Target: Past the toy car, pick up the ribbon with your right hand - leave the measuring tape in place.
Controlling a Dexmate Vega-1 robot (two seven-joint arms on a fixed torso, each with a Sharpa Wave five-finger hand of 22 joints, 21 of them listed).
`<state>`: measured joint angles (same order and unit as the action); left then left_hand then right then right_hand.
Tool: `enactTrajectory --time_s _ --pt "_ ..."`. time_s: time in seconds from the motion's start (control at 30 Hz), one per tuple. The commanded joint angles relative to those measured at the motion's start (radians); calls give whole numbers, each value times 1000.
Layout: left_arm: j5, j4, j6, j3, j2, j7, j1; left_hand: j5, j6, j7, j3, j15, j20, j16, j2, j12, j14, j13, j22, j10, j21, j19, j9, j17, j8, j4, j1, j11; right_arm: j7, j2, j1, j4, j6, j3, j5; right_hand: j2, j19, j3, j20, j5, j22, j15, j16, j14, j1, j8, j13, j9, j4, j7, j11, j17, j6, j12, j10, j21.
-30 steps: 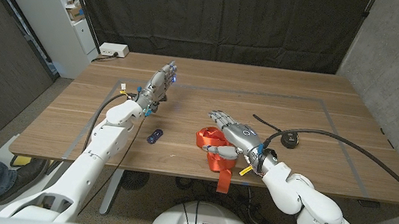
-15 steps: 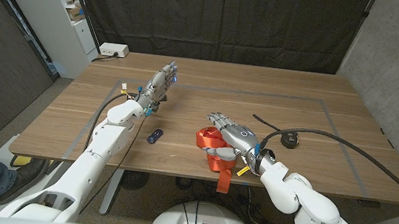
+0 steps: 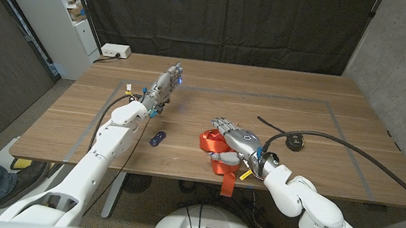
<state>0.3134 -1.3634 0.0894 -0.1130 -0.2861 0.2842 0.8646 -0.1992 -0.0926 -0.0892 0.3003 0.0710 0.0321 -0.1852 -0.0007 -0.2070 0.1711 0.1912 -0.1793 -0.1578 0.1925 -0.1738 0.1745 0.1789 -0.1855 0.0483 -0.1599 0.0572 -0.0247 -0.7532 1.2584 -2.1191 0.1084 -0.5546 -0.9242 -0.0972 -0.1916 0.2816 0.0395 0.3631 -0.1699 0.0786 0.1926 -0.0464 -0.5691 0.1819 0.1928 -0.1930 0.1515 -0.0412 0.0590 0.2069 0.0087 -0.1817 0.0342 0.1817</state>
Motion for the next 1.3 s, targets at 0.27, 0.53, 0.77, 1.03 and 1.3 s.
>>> enactTrajectory --time_s 0.27,0.53,0.77,1.03,1.3 --pt "-8 -50 -22 -2 -3 -16 26 1 3 3 4 6 5 -4 6 -2 31 1 -1 -7 4 -88 4 4 -5 6 -2 3 60 -4 -12 -13 39 -17 -14 -1 -1 -2 8 15 -1 9 5 -3 -6 10 4 -2 -3 2 3 5 -5 -6 10 5" --pt "-6 -58 -20 -1 -6 -17 31 2 4 2 4 5 5 -4 6 -2 31 1 -1 -8 4 -88 4 4 -6 7 -1 1 66 -4 -13 -1 45 -21 -8 -1 -1 -2 8 19 -1 11 7 -2 -8 11 4 -2 -4 3 3 5 -4 -8 10 6" --pt "-7 -63 -22 -1 -8 -21 34 2 5 2 3 5 5 -4 7 -2 32 1 -1 -8 4 -89 4 4 -5 8 -1 2 73 -3 -23 19 46 -27 6 -1 -2 -2 10 23 -1 11 8 -2 -10 12 4 -2 -5 3 3 6 -3 -9 10 6" --pt "-1 -58 -21 0 2 -30 37 2 6 2 3 4 12 -4 7 -1 32 1 -1 -9 4 -91 4 5 -5 8 0 2 115 10 -41 36 77 -40 30 0 -6 -3 13 26 -1 13 10 3 -12 12 4 -2 -6 4 2 6 -4 -10 10 8" --pt "0 -60 -27 -1 4 -32 38 2 11 1 2 4 16 -5 8 -3 29 1 -2 -5 5 -89 4 5 -7 9 0 2 104 9 -48 53 91 -50 41 0 -16 -3 16 31 -1 9 16 15 -15 13 4 -2 -7 6 3 6 -4 -14 2 12"
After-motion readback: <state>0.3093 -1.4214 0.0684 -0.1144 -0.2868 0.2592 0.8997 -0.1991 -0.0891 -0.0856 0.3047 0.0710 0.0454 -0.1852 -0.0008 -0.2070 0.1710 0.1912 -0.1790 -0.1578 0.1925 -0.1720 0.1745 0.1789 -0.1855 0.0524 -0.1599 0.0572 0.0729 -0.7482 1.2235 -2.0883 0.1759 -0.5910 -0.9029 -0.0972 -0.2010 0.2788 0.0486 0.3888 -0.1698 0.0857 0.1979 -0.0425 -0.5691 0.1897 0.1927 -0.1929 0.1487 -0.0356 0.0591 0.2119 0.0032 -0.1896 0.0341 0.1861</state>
